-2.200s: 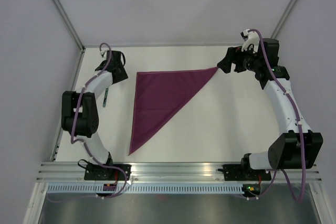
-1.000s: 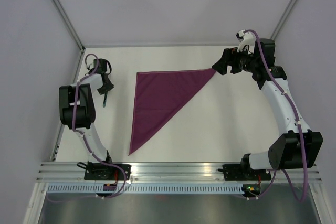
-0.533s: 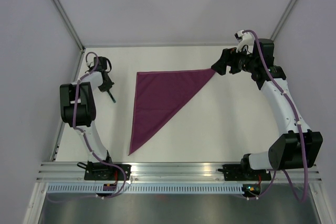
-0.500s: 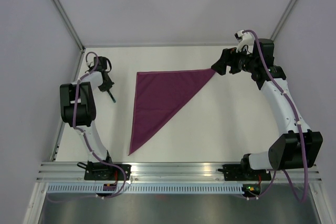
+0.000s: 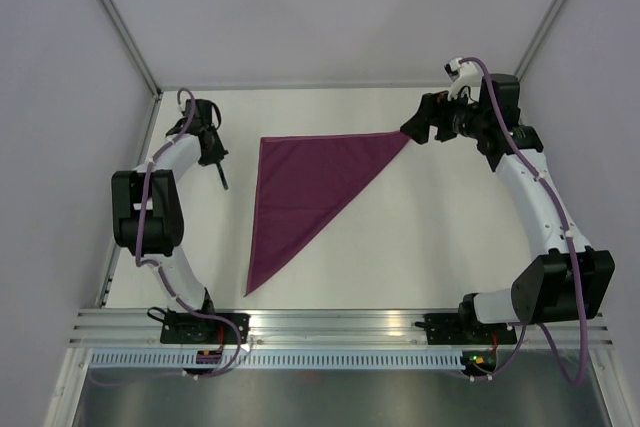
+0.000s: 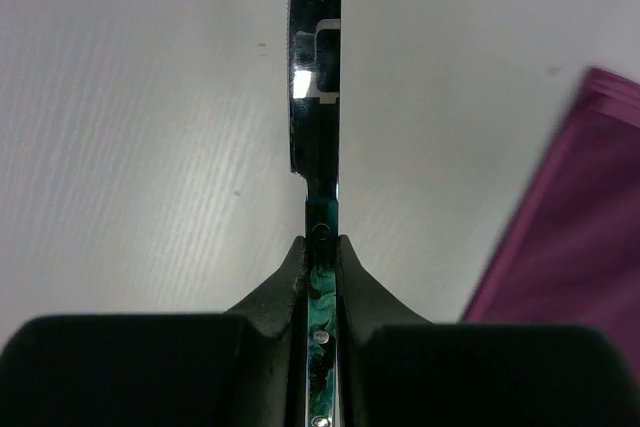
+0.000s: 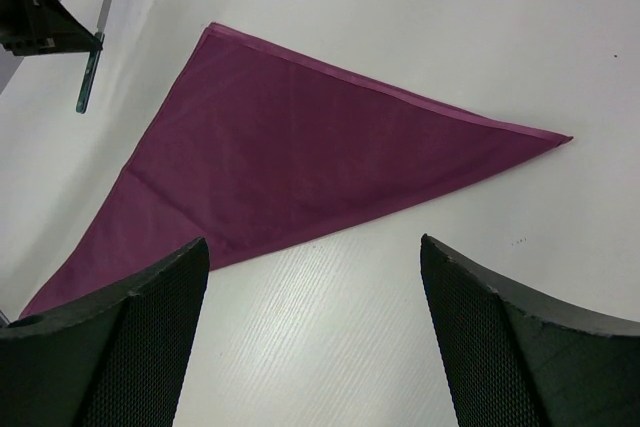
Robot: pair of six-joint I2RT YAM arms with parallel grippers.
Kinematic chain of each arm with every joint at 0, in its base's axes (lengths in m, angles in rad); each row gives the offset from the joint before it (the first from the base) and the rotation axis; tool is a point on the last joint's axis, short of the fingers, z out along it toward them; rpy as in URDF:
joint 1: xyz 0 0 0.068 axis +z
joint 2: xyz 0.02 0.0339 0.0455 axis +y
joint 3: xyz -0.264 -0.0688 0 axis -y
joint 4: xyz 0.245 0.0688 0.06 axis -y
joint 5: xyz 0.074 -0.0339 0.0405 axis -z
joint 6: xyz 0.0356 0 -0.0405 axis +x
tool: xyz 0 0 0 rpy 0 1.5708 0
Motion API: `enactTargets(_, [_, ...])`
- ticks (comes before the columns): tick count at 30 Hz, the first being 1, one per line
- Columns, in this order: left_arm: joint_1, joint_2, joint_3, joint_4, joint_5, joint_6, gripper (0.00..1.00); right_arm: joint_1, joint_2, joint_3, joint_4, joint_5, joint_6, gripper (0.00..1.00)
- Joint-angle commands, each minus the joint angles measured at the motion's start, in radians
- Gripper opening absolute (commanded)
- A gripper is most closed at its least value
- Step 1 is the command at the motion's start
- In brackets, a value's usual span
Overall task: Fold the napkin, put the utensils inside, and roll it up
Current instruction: Grab a utensil with the left arm, then place the utensil onto the napkin
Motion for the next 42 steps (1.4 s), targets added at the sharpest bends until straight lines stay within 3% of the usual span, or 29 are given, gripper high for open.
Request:
enactTargets(1, [-0.079,-0.134,0.022,0.017,0.059,0.130,0.02,0.009,0.014,-0.003,0.009,0.004,0.007,0.91])
enactTargets(8, [-0.281,-0.182,0.035,0.014,0.191,0.278,0.02,0.017,0.024,-0.005,0.009,0.018,-0.003,0.90])
enactTargets(16, [-0.469,-0.069,0.089,-0.058,0.388,0.451,0.02,0.021,0.026,-0.008,0.015,0.023,-0.009,0.90])
enactTargets(26, [-0.596,0.048,0.129,-0.080,0.474,0.456,0.02,0.026,0.026,-0.008,0.014,0.041,-0.016,0.90])
enactTargets(42, [-0.683,0.096,0.051,0.055,0.411,0.332,0.02,0.030,0.026,-0.009,0.011,0.049,-0.023,0.90])
